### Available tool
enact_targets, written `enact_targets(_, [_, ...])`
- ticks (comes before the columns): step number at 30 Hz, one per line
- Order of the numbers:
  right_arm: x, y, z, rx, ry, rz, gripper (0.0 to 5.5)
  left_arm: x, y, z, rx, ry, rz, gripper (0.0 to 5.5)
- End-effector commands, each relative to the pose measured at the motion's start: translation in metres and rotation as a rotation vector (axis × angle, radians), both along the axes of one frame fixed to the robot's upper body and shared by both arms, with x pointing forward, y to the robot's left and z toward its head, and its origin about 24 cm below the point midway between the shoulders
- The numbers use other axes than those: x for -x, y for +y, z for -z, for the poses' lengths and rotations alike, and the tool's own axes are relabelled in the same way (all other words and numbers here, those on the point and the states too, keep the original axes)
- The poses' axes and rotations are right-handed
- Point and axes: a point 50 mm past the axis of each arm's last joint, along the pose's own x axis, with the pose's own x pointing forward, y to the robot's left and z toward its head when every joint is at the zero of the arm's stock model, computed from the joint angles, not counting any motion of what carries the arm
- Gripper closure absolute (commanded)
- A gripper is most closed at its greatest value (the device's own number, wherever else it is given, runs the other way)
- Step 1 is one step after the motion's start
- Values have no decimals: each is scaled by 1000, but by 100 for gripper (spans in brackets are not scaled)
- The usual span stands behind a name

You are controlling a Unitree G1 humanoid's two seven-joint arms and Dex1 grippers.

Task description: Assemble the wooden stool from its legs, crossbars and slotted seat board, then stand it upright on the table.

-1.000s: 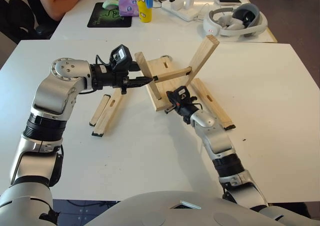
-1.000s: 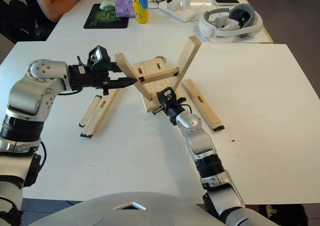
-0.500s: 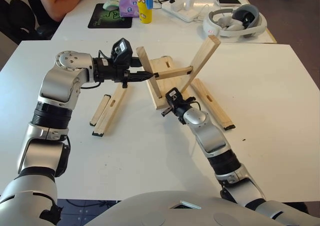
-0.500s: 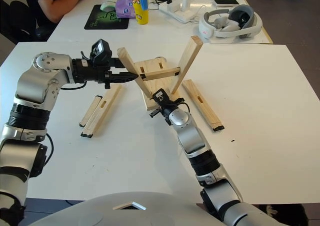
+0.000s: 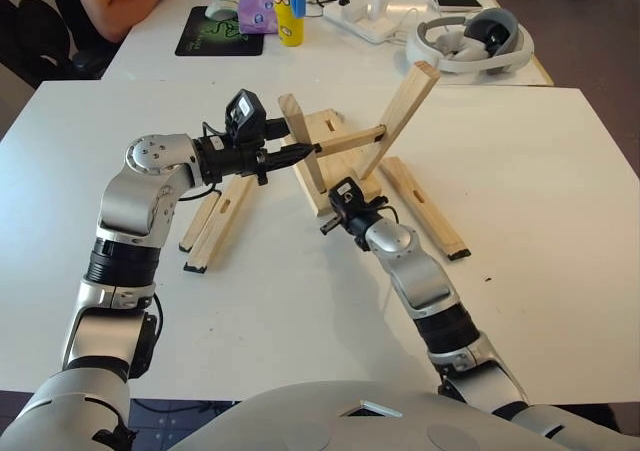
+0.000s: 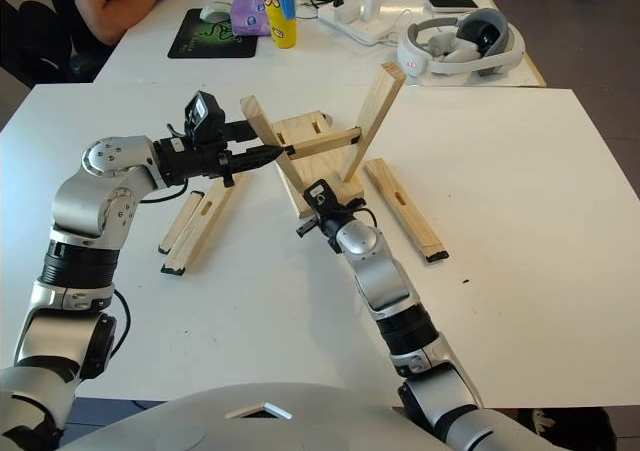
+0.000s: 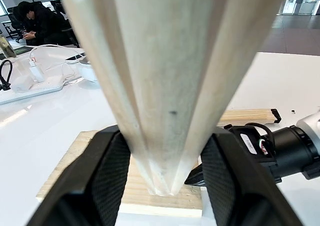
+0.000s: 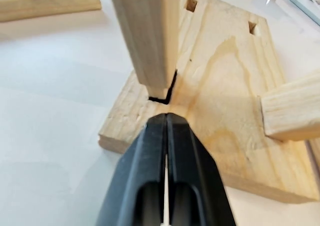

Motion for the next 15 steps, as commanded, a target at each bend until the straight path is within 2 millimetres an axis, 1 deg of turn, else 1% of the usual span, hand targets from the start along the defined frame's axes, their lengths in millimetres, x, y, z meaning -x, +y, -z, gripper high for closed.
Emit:
enact_targets(1, [4,-50,5,48,6,123,550,7,7,27,-58,143,-13,345])
enact_targets(3, [1,-67,1,63,-20,165,550,7,8,25,-62,142,-10,345])
enact_targets(7, [-10,-87,2,78,-32,221,550,8,9,22,-71,140,2,345])
enact_targets(10, [-17,-89,5,73,-38,225,550,7,8,18,-76,140,21,345])
enact_targets(15, [-24,-79,6,74,-42,189,550,6,7,16,-90,146,50,345])
